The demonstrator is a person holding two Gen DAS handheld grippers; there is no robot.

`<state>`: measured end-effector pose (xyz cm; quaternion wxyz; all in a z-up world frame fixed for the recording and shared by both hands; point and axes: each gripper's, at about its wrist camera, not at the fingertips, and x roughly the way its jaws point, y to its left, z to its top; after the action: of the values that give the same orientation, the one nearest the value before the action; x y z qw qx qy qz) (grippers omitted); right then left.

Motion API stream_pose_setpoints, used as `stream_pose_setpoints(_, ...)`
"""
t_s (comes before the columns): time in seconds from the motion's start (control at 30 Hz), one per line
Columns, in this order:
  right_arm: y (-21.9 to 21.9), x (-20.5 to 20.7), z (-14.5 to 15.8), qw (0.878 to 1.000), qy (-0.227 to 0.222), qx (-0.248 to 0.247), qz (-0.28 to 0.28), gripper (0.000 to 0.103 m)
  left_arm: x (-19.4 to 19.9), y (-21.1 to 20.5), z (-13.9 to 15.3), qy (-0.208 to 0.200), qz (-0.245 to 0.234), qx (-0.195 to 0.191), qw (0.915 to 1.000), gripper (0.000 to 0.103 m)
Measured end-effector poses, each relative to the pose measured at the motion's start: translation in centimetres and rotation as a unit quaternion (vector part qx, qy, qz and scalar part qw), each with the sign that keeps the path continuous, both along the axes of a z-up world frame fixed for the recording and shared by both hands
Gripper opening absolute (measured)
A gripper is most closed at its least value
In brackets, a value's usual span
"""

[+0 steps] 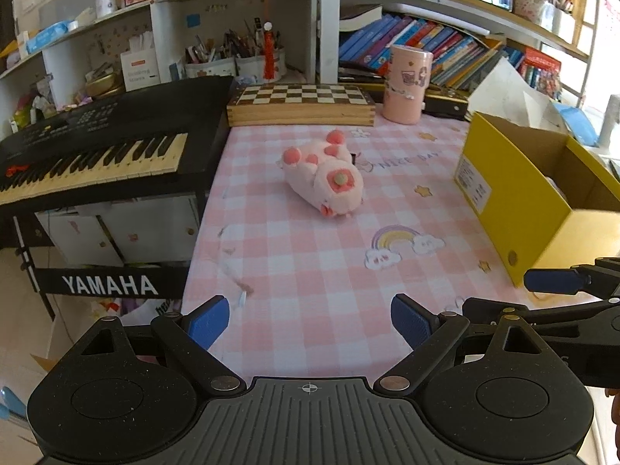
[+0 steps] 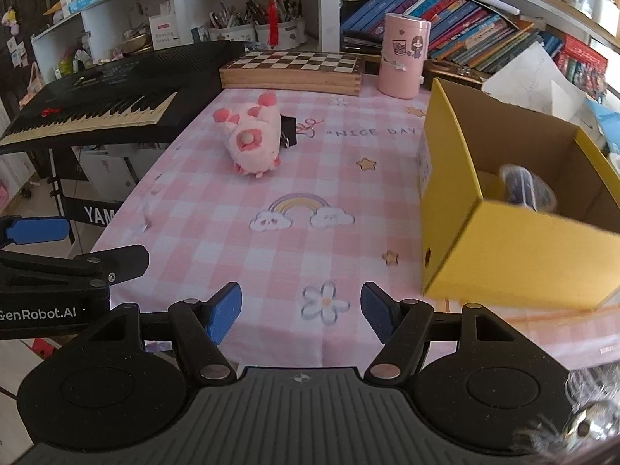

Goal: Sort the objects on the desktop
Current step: 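Move both tools back toward the pink pig and black binder clip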

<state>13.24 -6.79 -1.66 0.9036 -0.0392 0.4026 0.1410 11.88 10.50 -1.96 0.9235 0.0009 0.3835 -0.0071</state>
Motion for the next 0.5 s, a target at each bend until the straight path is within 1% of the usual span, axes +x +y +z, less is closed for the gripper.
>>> stream_pose_setpoints(0.27, -0.5, 4.4, 0.5, 1.0, -0.006, 0.007, 0.014, 0.066, 3.2, -0.5, 0.6, -0.001, 0.018, 0.006, 0.9998, 0.093)
stream_pose_setpoints(0.5, -0.9, 7.4, 1.0, 0.999, -0.012, 0.017, 0.027, 0.066, 5.3, -0.9, 0.8, 0.003, 0.032, 0.011, 0.9994, 0.093)
